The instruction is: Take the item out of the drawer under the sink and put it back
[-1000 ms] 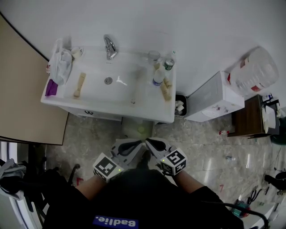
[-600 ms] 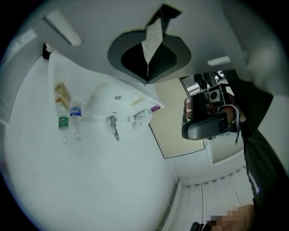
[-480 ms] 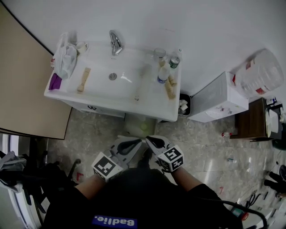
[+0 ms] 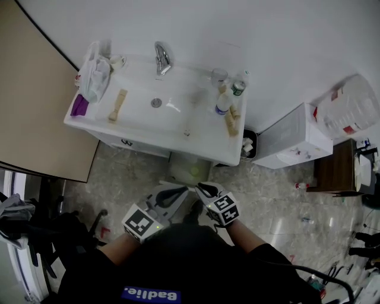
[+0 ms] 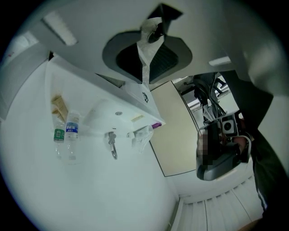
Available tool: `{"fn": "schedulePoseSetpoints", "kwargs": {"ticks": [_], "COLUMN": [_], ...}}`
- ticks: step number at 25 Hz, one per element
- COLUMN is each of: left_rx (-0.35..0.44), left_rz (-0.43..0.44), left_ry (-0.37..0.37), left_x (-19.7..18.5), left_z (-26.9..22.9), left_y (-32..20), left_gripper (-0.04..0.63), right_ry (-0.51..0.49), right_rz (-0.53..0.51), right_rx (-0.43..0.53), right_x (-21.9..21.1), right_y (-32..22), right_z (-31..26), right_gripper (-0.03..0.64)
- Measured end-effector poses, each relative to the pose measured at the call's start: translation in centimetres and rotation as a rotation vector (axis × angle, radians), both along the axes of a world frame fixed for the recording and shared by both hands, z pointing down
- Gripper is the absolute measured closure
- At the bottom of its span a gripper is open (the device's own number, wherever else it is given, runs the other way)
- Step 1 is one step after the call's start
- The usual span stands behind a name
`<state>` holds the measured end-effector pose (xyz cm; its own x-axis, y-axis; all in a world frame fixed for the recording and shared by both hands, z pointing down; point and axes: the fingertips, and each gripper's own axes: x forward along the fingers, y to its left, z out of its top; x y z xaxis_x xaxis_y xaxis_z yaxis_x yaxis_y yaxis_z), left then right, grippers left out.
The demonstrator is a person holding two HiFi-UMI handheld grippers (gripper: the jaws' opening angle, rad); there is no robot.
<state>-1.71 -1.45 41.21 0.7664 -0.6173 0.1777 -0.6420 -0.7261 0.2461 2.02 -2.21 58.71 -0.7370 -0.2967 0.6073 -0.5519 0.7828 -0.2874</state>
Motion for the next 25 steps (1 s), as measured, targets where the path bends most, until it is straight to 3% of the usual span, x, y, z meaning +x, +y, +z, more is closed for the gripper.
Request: {"fn": "schedulePoseSetpoints", "kwargs": {"ticks": [9,25], "left_rx": [-0.014,-0.034], "left_rz": [-0.04,-0.058], "left_ry": [-0.003,-0.03], "left_x": [-1.6,-3.1], "left_z": [0.7,1.4], "left_y": [-0.3,-0.9], "left_gripper": [0.589,0.589], "right_ry": [0.099,0.224], "right_rz": [-0.073,-0.103], "right_rx": [-0.016,-0.048], "right_x": [-1.0,-1.0], "right_y": [-0.1,-1.4], "right_z": [3.8,9.2], "right_gripper": [0.567,0.503]}}
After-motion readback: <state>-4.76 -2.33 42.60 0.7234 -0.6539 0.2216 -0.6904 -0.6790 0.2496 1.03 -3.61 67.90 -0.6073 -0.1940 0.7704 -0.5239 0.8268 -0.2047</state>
